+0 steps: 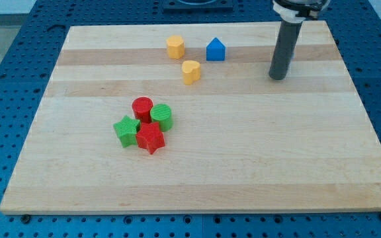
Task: Slide the blue cube right a bit
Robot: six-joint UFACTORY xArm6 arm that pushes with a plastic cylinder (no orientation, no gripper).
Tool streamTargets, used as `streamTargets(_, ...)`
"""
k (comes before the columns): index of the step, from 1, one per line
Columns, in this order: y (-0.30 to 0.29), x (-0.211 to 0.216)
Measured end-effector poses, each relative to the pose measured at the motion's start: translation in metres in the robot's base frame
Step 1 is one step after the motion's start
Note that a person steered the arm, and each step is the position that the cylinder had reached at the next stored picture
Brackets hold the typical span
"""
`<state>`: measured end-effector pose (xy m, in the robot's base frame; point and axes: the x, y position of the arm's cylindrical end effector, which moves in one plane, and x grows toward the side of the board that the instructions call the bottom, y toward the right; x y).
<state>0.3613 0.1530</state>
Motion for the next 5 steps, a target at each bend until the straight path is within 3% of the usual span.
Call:
streamTargets(3, -0.082, -0.02)
streamTargets(5, 0.004, -0.021)
